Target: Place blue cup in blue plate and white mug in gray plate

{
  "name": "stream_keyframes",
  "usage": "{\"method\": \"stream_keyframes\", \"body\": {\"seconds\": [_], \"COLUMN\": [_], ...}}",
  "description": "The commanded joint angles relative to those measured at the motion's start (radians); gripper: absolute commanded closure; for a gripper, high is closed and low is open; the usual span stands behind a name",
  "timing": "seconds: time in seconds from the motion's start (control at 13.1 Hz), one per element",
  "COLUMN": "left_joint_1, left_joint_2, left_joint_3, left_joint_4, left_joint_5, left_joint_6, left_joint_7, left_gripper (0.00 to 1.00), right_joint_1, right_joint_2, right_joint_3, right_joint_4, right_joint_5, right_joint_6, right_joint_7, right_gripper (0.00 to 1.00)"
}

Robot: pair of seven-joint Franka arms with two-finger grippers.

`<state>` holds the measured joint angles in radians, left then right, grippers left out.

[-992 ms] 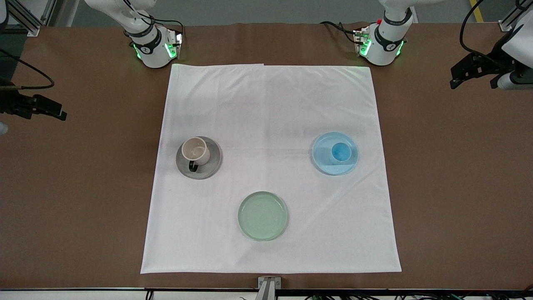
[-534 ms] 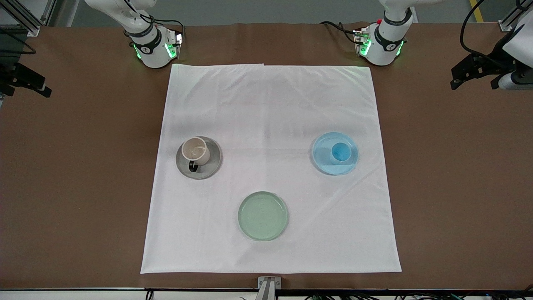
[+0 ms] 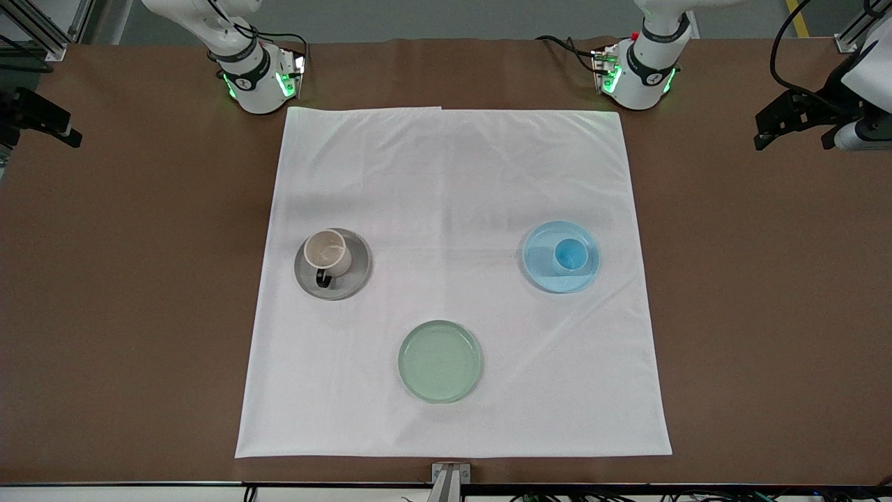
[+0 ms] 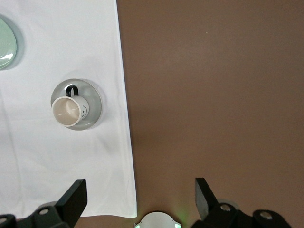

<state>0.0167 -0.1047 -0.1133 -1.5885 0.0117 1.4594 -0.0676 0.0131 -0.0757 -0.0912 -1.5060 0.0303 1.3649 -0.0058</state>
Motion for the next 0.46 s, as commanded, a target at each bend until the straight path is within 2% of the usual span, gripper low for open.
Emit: {"method": "stream_keyframes", "body": {"seconds": [0.0,0.38], "left_joint_1": [0.005,0.002], "left_joint_2": [-0.015,-0.015], "left_joint_3": [0.006,0.006], "left_joint_4": [-0.005,-0.002], "left_joint_5": [-0.013,-0.007], "left_joint_6": [0.010,0.002], "left_joint_7": [0.018,0.015], "left_gripper": [0.00,0.00], "right_joint_1": [-0.002,-0.004], "right_joint_2": [-0.007,-0.007], "right_joint_3": [0.004,0.004], "right_joint_4": [-0.007,-0.007], "right_joint_5": [-0.013,-0.047], "right_joint_6": [0.003,0.005], "right_joint_7": [-0.037,-0.077], "right_gripper": [0.00,0.00]}}
